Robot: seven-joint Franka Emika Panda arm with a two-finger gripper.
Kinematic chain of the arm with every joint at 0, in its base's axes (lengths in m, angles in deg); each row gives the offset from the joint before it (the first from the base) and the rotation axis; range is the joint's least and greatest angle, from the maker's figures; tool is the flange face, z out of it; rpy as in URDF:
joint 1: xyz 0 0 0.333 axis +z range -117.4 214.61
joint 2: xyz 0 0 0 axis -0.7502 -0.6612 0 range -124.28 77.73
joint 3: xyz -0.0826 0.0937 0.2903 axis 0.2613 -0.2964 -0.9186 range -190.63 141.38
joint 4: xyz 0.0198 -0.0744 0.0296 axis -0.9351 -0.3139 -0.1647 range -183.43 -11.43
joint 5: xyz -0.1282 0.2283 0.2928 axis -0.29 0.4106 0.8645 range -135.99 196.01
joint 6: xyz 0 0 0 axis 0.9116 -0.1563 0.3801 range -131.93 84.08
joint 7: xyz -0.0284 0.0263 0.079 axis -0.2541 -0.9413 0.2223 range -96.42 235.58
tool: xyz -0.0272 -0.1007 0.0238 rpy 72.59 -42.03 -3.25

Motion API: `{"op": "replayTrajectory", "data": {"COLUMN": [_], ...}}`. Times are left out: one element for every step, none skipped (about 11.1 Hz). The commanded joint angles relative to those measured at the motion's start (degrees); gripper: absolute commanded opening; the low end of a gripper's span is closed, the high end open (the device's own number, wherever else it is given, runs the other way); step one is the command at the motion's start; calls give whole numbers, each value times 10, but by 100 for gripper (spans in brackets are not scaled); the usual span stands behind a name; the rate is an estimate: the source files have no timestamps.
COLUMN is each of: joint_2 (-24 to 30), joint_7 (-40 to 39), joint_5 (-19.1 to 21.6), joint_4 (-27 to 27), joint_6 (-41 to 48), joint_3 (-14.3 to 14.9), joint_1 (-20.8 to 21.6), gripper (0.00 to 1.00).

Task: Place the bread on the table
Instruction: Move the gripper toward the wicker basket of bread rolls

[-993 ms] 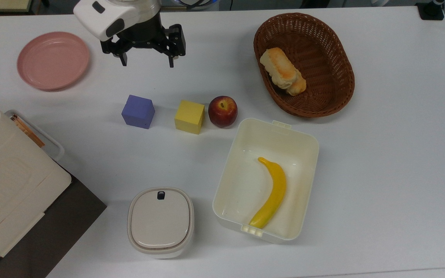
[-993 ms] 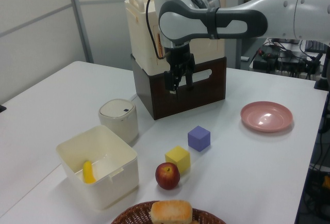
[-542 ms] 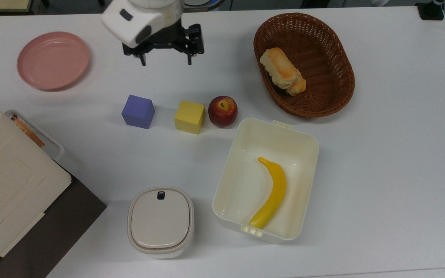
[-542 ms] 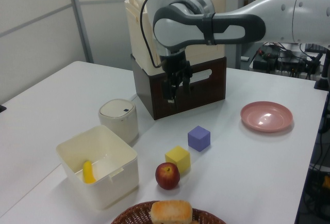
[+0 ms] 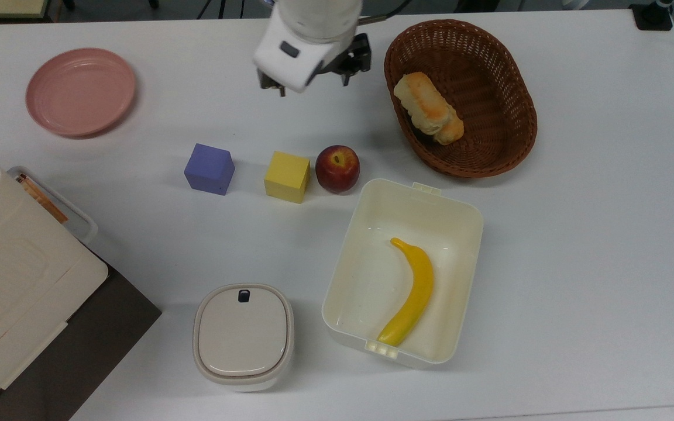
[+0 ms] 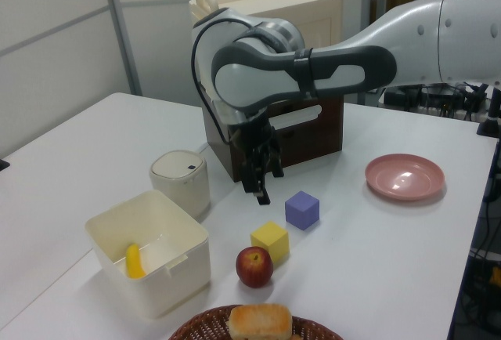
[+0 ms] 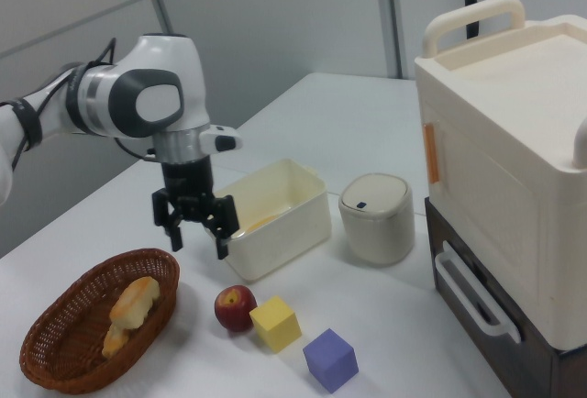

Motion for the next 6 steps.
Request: {"op": "replayTrajectory", "data": {"joint_2": [0,-1,-4,-8,-18,-29], "joint_7": [-11,-10,-9,-9,-9,-9], "joint_5": [12,13,21,33,39,40], "joint_4": [-10,-12,-19,-20,-23,-23], "joint_6": [44,54,56,61,62,62], "joint_3": [6,5,1,-2,-3,-3], "joint_1": [49,63,72,83,94,110], "gripper": [100,100,100,100,100,100]}}
